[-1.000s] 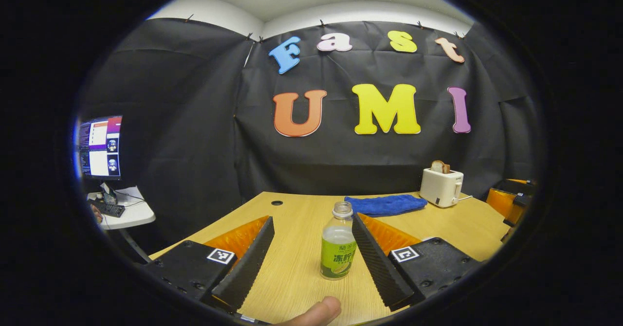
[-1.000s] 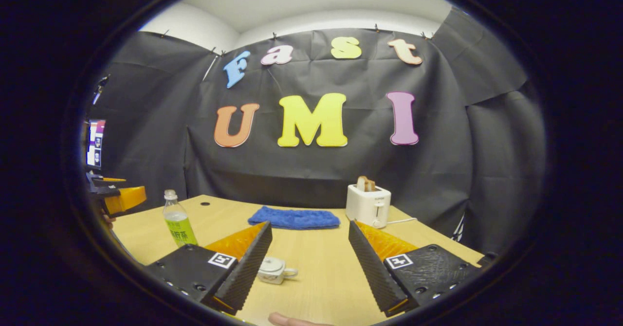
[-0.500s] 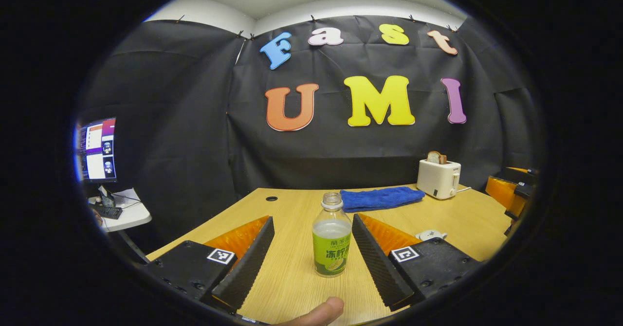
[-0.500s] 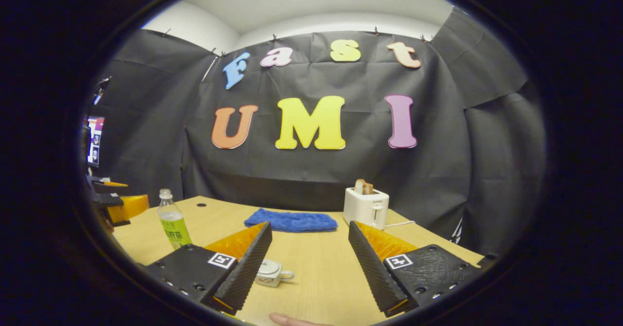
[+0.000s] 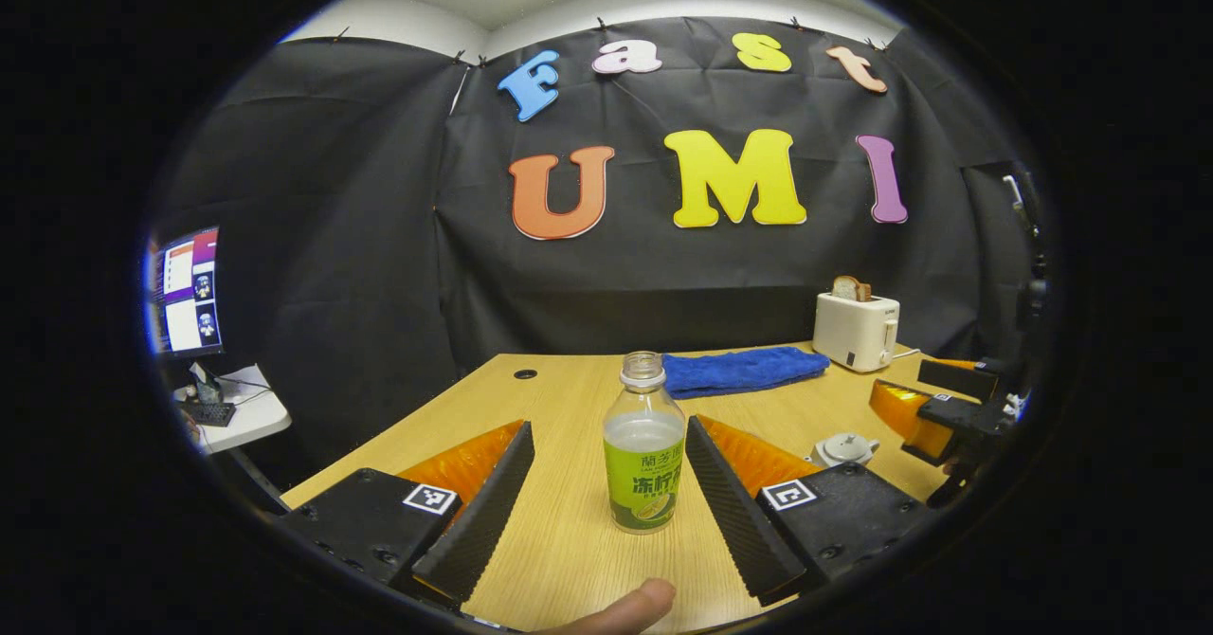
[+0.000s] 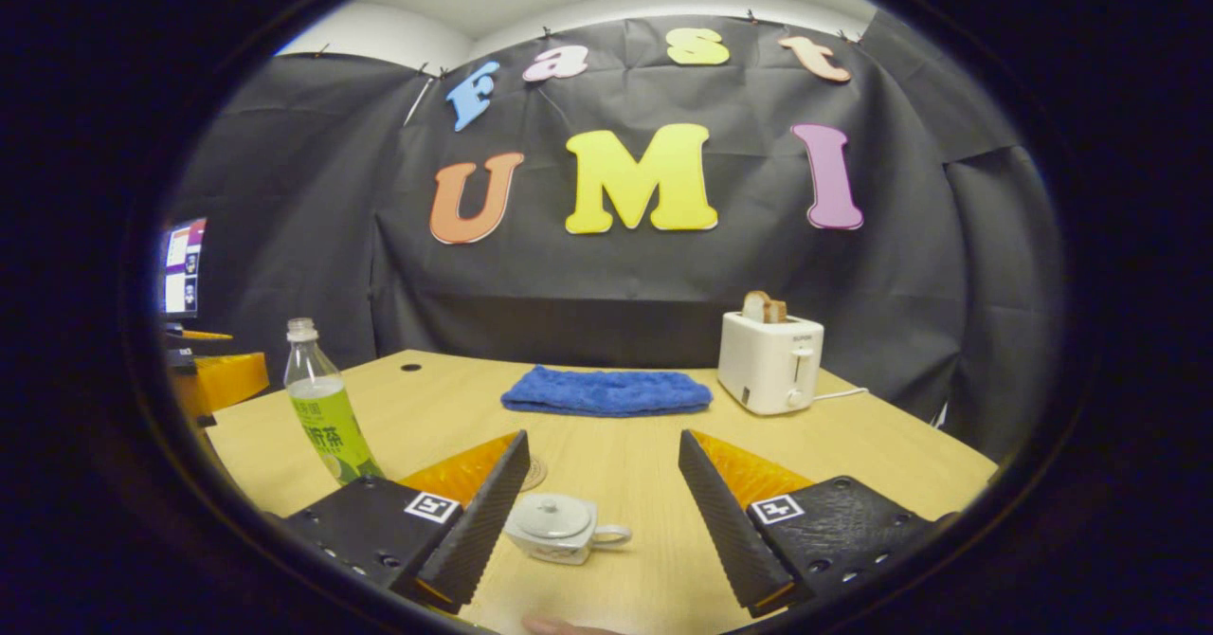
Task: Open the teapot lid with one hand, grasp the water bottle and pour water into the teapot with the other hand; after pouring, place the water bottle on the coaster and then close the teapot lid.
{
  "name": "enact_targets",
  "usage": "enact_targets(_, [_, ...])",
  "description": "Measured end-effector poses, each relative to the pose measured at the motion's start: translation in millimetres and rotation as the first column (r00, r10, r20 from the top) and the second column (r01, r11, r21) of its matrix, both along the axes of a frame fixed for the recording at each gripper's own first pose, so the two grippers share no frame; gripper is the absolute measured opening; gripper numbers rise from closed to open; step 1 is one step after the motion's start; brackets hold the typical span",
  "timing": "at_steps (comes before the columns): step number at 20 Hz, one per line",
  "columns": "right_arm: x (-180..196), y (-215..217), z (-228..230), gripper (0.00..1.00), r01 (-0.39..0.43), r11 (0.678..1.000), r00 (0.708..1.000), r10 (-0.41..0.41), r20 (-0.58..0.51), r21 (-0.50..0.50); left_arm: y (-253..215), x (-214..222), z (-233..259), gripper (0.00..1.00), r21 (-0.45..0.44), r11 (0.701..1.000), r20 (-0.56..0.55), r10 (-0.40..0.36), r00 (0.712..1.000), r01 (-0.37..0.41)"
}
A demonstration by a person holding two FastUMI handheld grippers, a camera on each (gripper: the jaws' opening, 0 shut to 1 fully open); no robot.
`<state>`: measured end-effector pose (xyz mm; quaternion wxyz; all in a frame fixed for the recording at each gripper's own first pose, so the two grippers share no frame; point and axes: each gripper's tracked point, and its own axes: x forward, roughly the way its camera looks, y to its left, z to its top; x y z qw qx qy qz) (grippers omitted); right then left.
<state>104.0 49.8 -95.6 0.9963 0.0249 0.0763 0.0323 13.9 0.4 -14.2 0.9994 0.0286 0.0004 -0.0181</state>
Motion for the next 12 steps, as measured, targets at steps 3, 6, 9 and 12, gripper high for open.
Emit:
enact_targets(3, [13,11,-28,0.86,-0.013,1.0,0.998,0.014,-0.065,0.008,3,3,-4,1.0,-0.009,1.0,-0.012,0.002,1.0,-0.002])
enact_targets(6, [21,20,-46,0.7,-0.03,0.999,0.995,0.031,-0.096,0.012,8,7,-8,1.0,-0.015,1.0,-0.024,0.011,1.0,-0.011])
enact_targets(9, [22,23,-48,0.56,-0.039,0.999,0.995,0.038,-0.093,-0.008,9,10,-12,1.0,-0.02,1.0,-0.036,0.015,0.999,-0.016])
enact_targets(12, [23,26,-52,0.35,-0.047,0.999,0.994,0.046,-0.101,-0.006,10,11,-17,1.0,-0.023,1.0,-0.052,0.017,0.999,-0.018])
